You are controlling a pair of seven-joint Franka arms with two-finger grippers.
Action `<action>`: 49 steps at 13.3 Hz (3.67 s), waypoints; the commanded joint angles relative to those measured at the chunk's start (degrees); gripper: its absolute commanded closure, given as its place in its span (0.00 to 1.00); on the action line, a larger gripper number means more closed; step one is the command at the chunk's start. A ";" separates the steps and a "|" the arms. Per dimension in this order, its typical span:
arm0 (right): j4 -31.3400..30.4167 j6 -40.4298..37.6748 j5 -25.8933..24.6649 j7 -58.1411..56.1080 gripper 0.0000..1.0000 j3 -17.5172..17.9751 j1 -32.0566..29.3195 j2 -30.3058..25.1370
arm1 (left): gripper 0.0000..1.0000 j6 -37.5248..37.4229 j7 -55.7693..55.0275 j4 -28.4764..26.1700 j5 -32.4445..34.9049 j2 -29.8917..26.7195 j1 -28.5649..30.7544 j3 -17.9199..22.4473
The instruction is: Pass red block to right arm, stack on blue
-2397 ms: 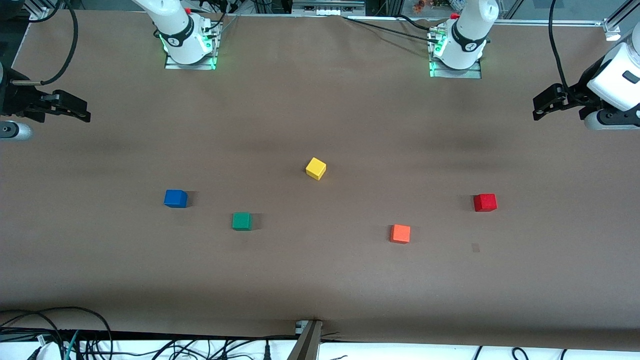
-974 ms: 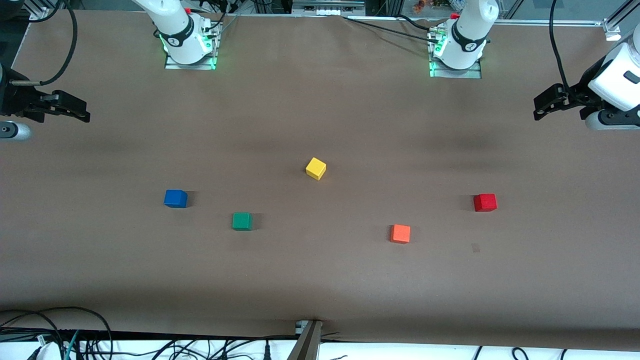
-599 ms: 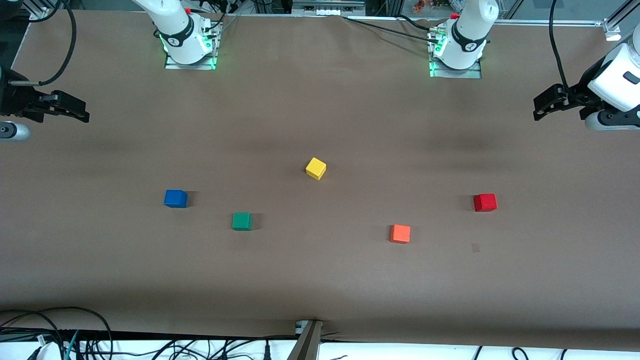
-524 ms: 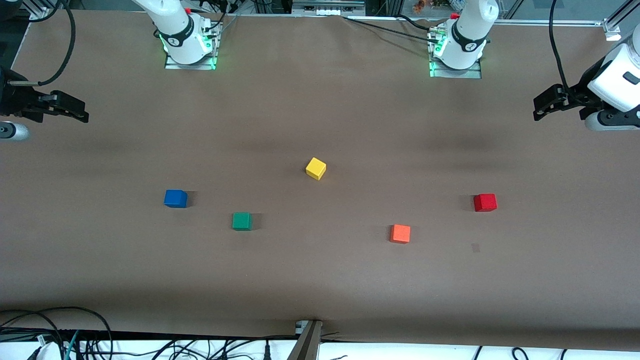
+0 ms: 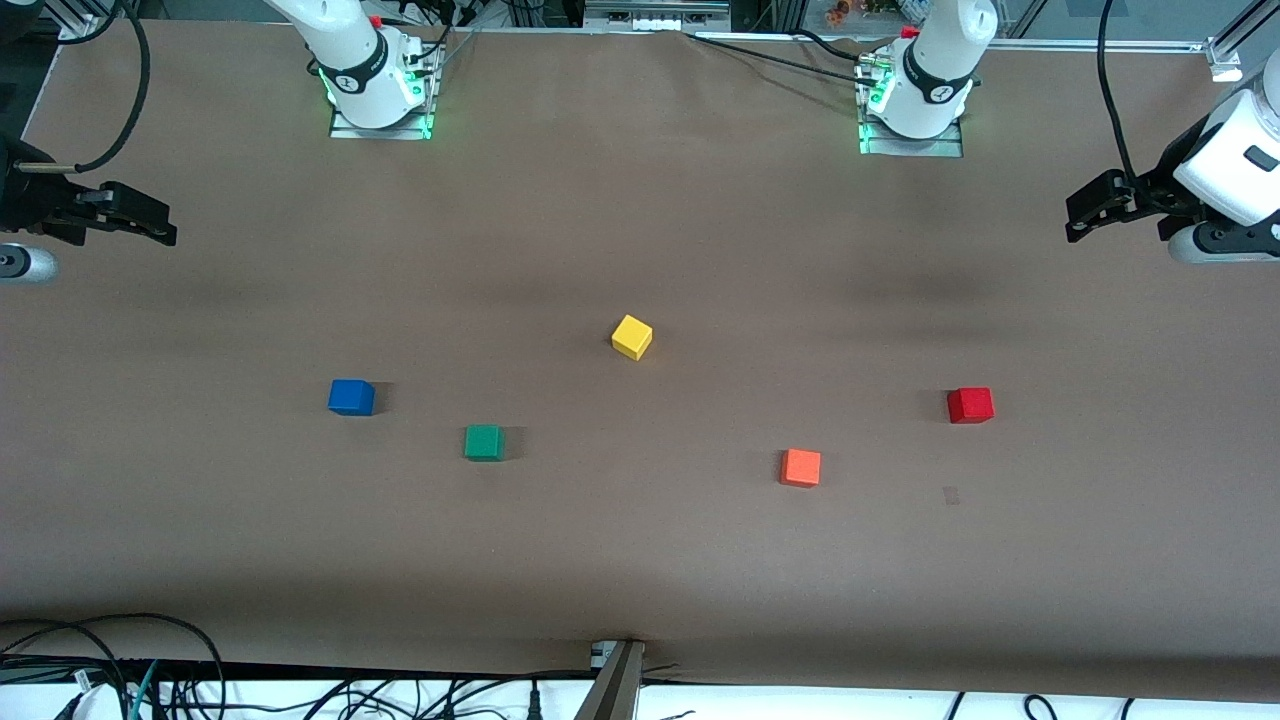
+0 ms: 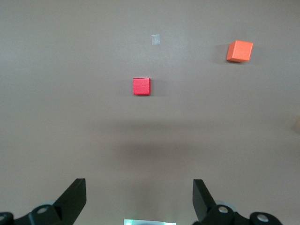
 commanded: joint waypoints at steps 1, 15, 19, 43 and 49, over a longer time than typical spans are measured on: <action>1.19 0.19 -0.34 -1.25 0.00 0.12 -0.56 0.70 | 0.00 -0.18 -0.14 1.09 0.59 -0.19 -0.39 -0.11; 1.10 2.21 -0.08 -0.29 0.00 -0.05 -0.38 2.89 | 0.00 -4.23 9.93 6.19 16.22 4.47 1.98 0.94; 1.01 2.30 0.10 -0.29 0.00 -0.05 -0.21 2.99 | 0.00 -2.74 30.04 8.28 17.99 8.49 8.82 0.85; 1.01 2.39 0.19 -1.43 0.00 -0.05 -0.47 5.01 | 0.00 0.17 121.91 16.99 -44.92 55.86 38.29 -0.11; 1.01 2.83 0.10 -3.89 0.00 -0.05 -0.47 5.01 | 0.00 -2.47 134.58 21.13 -52.22 62.99 37.85 -4.24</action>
